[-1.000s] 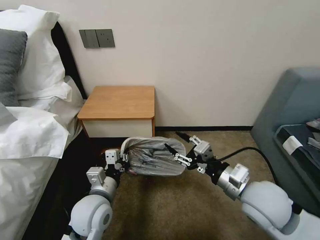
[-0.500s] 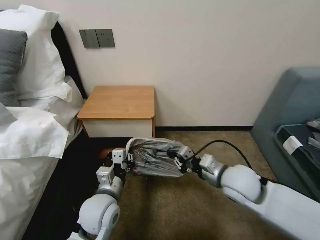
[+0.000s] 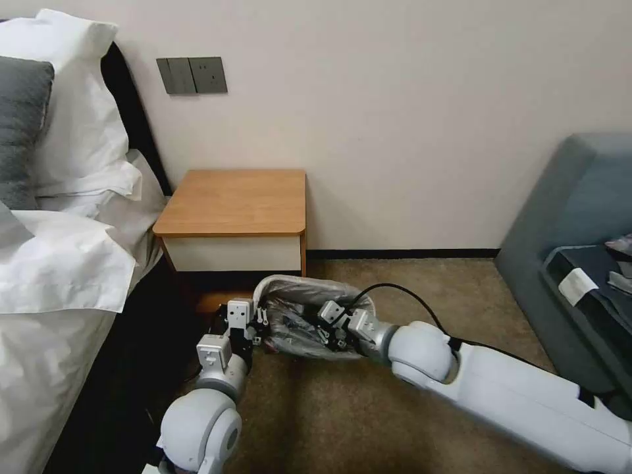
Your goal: Pick up the garbage bag from the table and place it over the trash can.
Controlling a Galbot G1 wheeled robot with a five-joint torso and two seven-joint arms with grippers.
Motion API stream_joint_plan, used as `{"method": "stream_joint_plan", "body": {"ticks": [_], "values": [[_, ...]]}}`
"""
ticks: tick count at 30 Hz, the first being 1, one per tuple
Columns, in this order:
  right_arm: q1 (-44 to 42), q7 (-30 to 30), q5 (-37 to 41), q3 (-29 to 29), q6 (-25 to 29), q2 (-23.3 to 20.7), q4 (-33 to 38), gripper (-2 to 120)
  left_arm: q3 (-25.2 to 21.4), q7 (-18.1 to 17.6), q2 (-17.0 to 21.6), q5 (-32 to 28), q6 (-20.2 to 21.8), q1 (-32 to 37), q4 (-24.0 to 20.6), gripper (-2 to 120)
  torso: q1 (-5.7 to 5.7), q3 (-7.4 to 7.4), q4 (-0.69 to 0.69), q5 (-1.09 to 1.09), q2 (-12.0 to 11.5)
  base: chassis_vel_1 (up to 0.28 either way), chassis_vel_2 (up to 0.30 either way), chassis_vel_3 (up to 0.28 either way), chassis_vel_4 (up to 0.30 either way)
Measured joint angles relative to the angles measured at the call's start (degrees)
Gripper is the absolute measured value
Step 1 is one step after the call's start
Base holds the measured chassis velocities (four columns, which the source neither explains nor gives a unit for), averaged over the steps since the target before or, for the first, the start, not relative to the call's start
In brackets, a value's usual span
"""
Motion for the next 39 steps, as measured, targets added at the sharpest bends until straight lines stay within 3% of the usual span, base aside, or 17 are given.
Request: {"method": "stream_joint_plan", "body": {"ticks": [13, 18, 22, 27, 34, 39], "values": [[5.2, -1.7, -3.2, -6.1, 1.7, 7.2, -12.6, 0, 2.9, 0.4, -0.9, 2.4, 0.0, 1.4, -1.1, 2, 0.00, 0.00, 0.01, 0.00, 0.0, 0.000, 0.000, 0.000, 0.000], [4.9, -1.7, -3.2, -5.4, 1.9, 6.9, -12.0, 0, 2.7, 0.4, -0.9, 2.3, 0.0, 1.3, -1.0, 2, 0.00, 0.00, 0.01, 0.00, 0.0, 0.000, 0.000, 0.000, 0.000], [2.4, -1.7, -3.0, -2.6, 2.3, 4.3, -7.7, 0, 1.6, 0.1, -1.1, 1.1, 0.1, 1.1, -0.9, 2, 0.00, 0.00, 0.01, 0.01, 0.0, 0.000, 0.000, 0.000, 0.000], [-4.0, -2.3, -2.8, 5.0, 3.3, -1.7, 0.9, 0, -0.3, -1.5, -1.3, -3.0, 0.8, 0.7, -1.0, 2, 0.00, 0.00, 0.00, 0.02, 0.0, 0.000, 0.000, 0.000, 0.000], [-17.8, -3.5, 0.4, 23.5, 7.1, -11.7, 14.2, 0, -1.8, -4.5, -1.5, -14.0, 5.4, 0.4, -2.1, 2, 0.00, -0.01, -0.02, -0.02, 0.0, 0.000, 0.000, 0.000, 0.000], [-20.8, 0.1, 5.9, 29.7, 9.4, -12.6, 19.7, 0, -3.7, -6.8, -1.3, -17.0, 9.4, 0.8, -2.2, 2, 0.00, -0.02, -0.02, 0.01, 0.0, 0.000, 0.000, 0.000, 0.000]]}}
